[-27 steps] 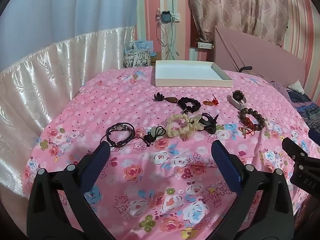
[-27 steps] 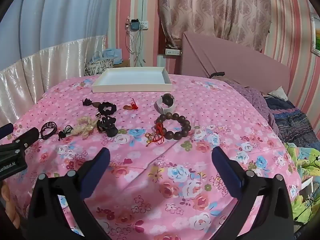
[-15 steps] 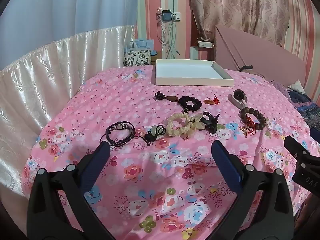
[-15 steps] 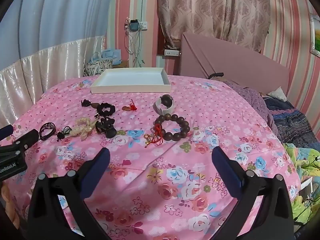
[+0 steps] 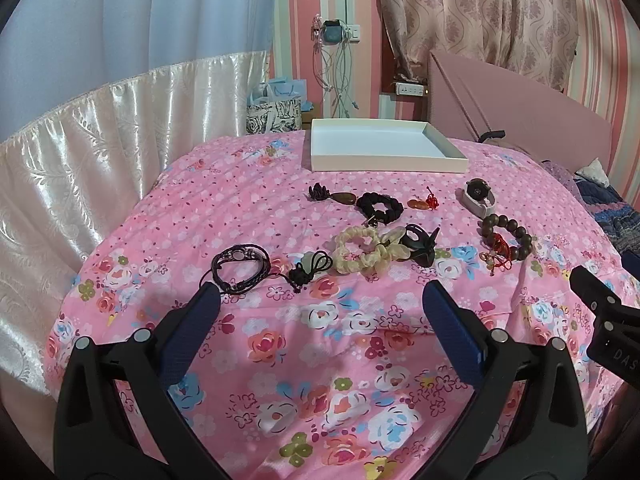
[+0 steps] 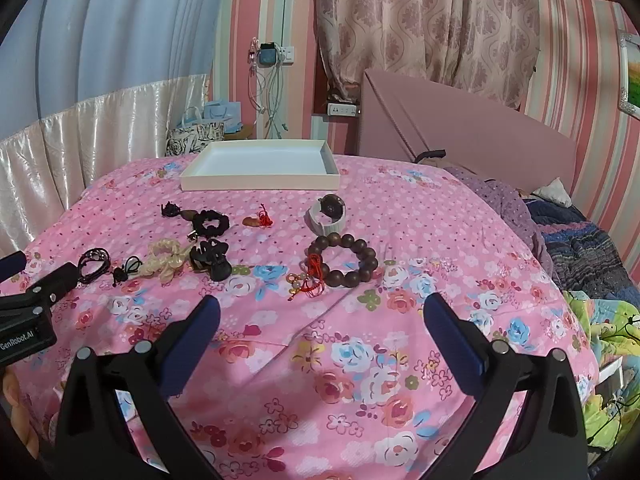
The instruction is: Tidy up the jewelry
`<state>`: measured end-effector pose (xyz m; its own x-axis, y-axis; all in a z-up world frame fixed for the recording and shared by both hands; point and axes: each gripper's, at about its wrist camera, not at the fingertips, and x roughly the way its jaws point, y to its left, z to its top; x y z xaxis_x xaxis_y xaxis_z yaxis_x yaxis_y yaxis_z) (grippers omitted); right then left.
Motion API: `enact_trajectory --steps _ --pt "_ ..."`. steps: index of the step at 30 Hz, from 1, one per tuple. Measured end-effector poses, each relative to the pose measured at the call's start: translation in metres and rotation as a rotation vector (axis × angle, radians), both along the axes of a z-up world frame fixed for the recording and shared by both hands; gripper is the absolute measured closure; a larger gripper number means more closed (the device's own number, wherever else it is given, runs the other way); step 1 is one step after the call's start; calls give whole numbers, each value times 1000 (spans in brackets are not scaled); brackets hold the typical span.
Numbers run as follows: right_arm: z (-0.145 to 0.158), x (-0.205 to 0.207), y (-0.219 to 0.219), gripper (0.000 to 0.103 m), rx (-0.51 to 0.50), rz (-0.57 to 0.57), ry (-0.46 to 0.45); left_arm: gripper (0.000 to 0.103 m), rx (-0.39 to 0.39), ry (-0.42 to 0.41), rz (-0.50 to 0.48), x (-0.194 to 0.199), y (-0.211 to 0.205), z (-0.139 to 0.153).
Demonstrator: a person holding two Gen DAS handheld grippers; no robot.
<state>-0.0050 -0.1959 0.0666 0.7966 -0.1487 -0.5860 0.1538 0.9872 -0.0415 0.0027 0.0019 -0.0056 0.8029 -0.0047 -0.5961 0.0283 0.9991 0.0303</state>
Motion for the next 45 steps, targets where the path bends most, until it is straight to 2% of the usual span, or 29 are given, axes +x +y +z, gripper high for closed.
enact_trajectory --steps 31,45 --pt "5 7 -1 2 -3 -4 2 3 3 6 -1 1 0 -2" --pt "-2 3 2 2 -8 -4 -2 3 4 8 0 1 0 -3"
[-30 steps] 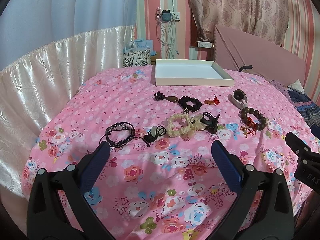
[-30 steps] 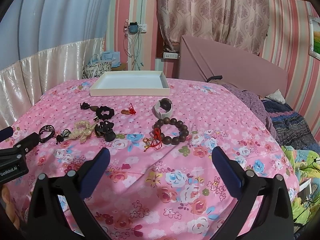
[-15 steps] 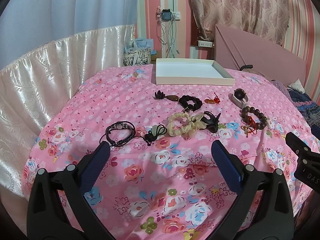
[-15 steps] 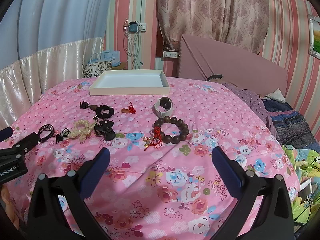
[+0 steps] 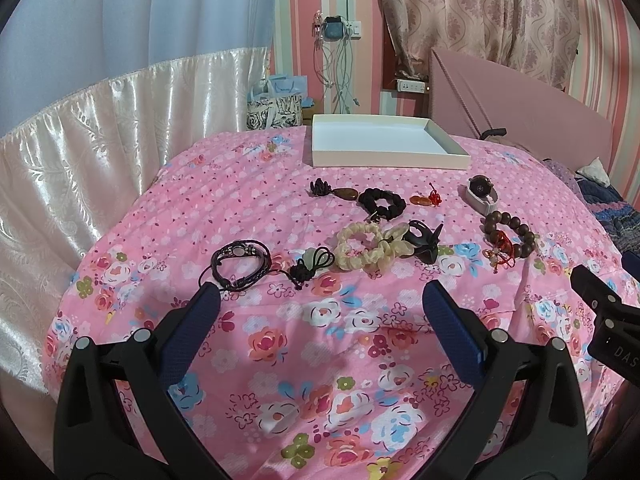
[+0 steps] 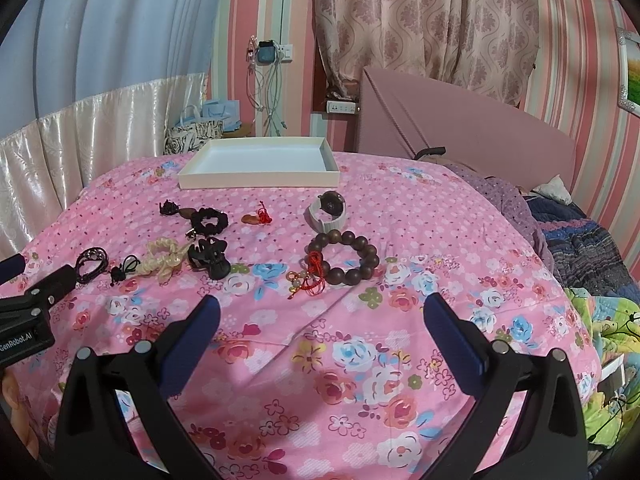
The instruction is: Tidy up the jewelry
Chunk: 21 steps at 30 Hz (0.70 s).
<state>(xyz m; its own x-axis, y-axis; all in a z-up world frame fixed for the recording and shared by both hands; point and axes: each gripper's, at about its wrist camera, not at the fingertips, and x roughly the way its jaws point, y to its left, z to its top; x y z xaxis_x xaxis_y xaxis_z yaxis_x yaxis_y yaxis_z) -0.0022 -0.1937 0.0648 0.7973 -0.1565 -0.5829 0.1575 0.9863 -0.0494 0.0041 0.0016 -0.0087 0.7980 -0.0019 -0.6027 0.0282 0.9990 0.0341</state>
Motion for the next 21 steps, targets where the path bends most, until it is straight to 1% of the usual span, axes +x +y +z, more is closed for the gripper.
enact_trajectory --steps 8,9,14,21 --pt "1 1 0 2 -1 0 3 3 1 3 0 -1 -1 -4" --pt "0 1 0 2 1 0 2 3 1 4 1 1 0 0" --pt "-1 1 0 2 2 2 5 3 2 8 4 2 1 -1" --pt "-10 0 3 2 15 19 8 3 3 10 2 2 3 -2"
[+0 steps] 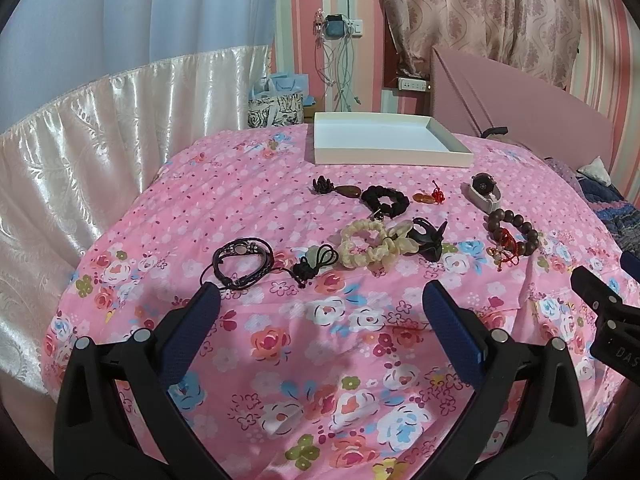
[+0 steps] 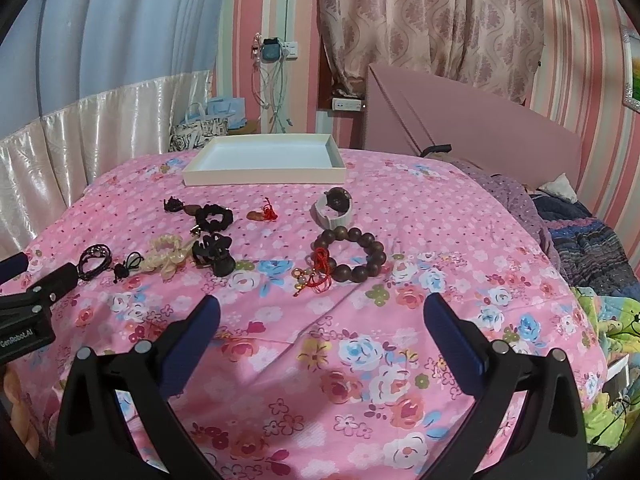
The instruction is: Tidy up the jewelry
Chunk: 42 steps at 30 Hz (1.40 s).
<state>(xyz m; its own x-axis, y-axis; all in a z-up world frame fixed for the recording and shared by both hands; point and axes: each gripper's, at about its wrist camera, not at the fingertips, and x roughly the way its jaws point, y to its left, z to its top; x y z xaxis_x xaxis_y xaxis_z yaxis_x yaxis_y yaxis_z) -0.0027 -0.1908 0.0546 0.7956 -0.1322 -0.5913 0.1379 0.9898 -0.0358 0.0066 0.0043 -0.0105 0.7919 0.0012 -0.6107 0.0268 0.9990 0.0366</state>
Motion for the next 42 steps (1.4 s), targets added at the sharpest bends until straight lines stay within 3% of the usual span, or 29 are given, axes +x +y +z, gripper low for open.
enact_trajectory --steps 20,26,34,42 --pt "-7 9 3 2 8 57 23 3 -3 9 -5 9 3 -8" --pt "-11 12 6 2 -96 6 28 3 -2 13 -14 14 2 -11" --pt "-24 26 -6 2 -17 13 79 3 -14 39 -15 25 5 -20" --pt "-19 46 -5 2 -18 40 73 3 -47 81 -19 48 13 -16"
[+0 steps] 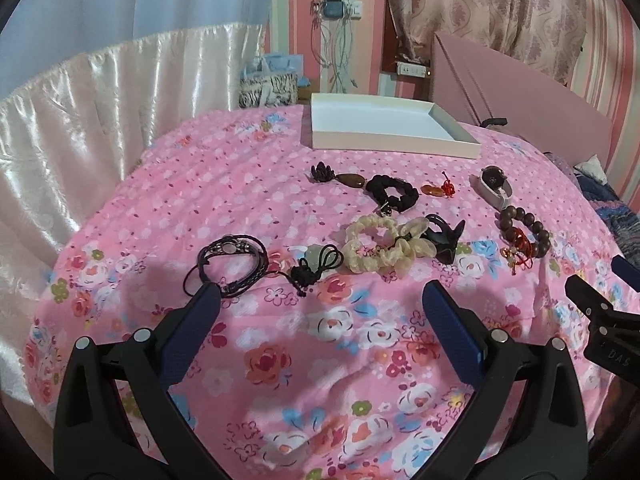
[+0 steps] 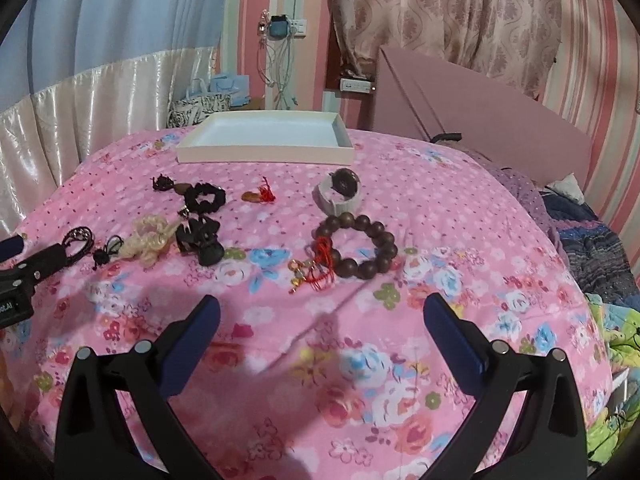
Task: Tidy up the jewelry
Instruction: 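Move left tool to the black-brown hair clip while right tool moves to the red knot charm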
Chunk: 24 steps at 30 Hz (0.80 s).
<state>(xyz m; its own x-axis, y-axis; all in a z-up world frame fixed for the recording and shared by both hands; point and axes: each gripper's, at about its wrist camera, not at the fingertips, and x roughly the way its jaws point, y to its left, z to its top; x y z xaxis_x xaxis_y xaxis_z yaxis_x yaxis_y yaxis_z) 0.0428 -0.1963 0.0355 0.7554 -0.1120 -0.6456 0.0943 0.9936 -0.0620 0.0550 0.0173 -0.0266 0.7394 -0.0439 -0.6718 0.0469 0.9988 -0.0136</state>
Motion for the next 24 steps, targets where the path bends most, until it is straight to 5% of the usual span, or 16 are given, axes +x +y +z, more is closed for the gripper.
enact_trajectory --steps 9,15,19,24 --pt "23 58 10 2 -35 52 -9 3 60 -24 -24 48 -7 26" --pt "25 118 8 2 106 103 65 3 24 50 -48 106 -3 30" --pt "22 152 16 2 113 113 97 3 -8 74 -48 140 0 31" --pt "5 196 25 25 107 121 195 10 -51 148 -58 182 -1 23"
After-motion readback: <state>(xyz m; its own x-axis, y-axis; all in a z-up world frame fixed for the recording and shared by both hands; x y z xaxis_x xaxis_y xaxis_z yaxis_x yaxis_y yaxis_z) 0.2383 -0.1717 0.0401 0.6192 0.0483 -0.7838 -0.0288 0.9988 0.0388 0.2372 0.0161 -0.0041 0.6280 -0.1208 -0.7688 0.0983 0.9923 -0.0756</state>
